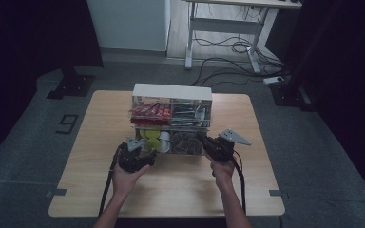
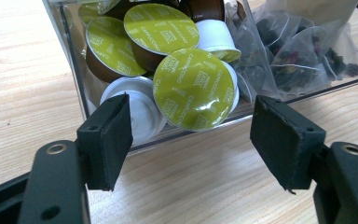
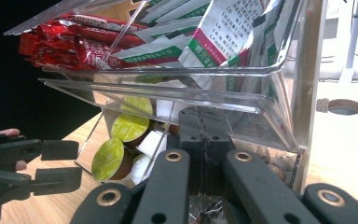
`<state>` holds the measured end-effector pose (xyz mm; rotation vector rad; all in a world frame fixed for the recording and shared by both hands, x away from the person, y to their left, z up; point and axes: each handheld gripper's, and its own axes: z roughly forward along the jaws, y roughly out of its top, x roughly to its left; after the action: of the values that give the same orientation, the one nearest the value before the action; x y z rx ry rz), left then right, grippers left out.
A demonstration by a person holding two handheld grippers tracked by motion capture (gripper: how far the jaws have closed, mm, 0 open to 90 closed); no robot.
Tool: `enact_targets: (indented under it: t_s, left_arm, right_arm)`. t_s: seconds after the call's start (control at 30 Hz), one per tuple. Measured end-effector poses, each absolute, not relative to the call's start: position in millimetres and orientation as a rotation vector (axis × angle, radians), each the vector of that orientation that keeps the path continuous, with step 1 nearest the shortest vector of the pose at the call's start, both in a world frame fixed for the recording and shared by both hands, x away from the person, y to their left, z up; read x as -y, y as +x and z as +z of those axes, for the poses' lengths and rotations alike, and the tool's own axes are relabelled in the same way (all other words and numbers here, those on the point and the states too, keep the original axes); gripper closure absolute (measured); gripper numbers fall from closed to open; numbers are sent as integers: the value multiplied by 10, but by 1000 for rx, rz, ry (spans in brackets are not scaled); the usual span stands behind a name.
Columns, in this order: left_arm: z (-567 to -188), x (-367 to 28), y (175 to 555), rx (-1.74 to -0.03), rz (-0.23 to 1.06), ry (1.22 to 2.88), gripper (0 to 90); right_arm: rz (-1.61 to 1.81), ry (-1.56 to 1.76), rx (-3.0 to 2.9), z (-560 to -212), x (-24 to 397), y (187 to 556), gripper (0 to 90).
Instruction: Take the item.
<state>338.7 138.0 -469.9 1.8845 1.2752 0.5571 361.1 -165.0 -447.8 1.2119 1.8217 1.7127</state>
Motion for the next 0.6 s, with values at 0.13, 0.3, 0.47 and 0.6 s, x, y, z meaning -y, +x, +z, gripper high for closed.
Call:
enact_targets:
  t_s: [0.13,0.3,0.47,0.6]
  left_arm:
    - [-4717,-1353,3422,-1276,571,1891,294]
    - [-4709,-1336,3482,-1276,592,1893,290]
    - [-4741,-1303,3534,-1270,594,1890,284]
    - [-4761,-1277,3561,-1269,594,1884,283]
  right_arm:
    - [1713,1211,-1822,-4478,1650,3611,892]
    - [1715,1210,-1820,-4480,1650,3611,892]
    - [1714,1210,-1824,-4485,1652,3619,892]
    - [1713,1209,-1826,-4486,1654,3620,892]
